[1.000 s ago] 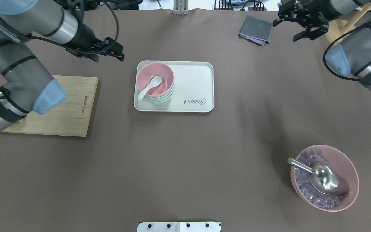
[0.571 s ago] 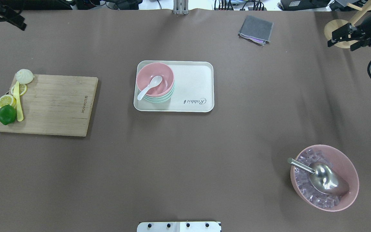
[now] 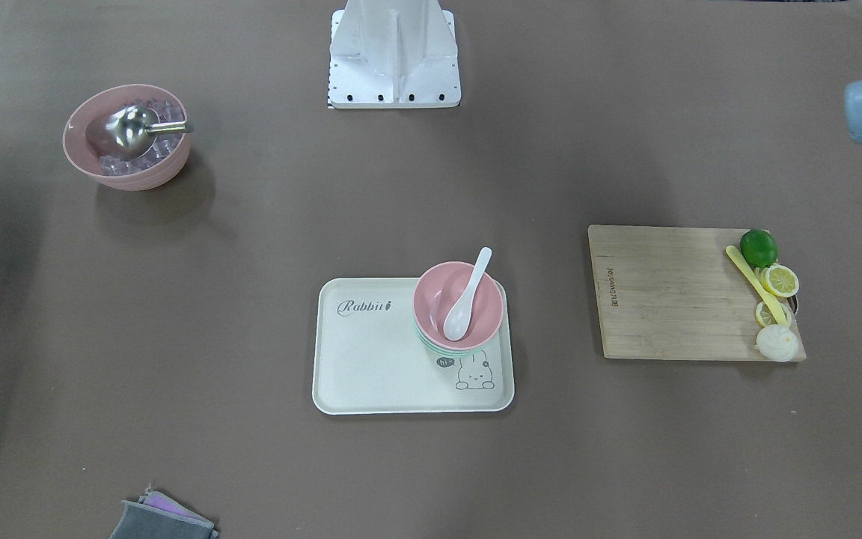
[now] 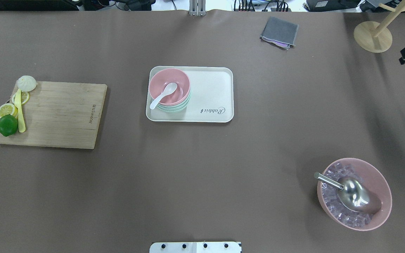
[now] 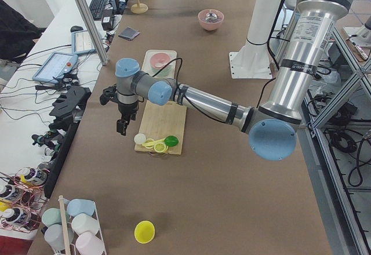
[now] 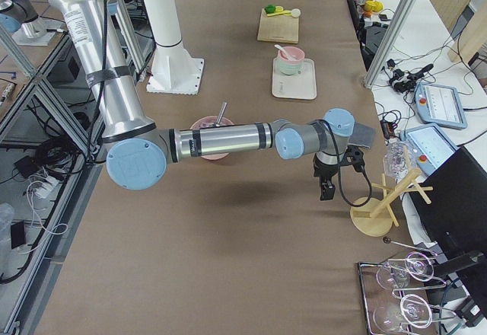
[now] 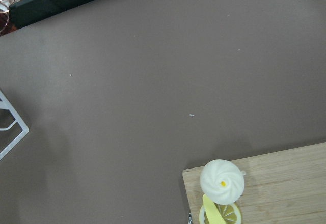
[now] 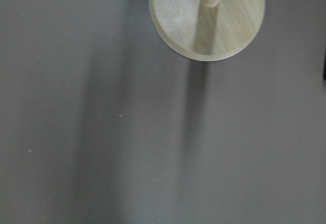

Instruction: Stack pink bowl on green and place spoon

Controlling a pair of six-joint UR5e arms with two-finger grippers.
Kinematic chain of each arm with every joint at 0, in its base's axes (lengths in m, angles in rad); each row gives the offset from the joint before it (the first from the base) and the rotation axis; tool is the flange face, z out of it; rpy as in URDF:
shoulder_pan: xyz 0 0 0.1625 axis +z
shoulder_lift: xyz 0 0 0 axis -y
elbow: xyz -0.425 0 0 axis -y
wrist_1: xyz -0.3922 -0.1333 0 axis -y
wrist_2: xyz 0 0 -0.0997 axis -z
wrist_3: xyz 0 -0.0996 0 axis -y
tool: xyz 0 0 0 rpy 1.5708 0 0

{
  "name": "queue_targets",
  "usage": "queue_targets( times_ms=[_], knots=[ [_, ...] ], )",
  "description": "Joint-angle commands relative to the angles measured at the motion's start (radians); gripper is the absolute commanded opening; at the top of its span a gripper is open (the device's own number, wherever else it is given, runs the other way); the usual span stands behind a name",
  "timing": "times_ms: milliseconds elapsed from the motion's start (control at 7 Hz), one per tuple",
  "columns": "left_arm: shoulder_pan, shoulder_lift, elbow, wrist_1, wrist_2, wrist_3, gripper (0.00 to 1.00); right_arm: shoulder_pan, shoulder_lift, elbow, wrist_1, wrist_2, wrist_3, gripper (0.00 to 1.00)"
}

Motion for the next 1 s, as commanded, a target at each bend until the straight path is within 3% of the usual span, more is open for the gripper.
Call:
queue_targets(
  times_ms=[0, 286, 857],
  knots=[
    [-0.019, 0.012, 0.002, 0.010, -0.005, 0.001, 0.98, 0.102, -0.005, 0.004, -0.123, 0.054, -0.091, 1.00],
    [-0.091, 0.076, 0.016, 0.007, -0.149, 0.006, 0.98, 0.120, -0.053, 0.069, -0.181, 0.119, -0.075, 1.00],
    [-0.118, 0.191, 0.073, -0.006, -0.141, 0.007, 0.98, 0.120, -0.119, 0.081, -0.195, 0.134, -0.066, 1.00]
  ],
)
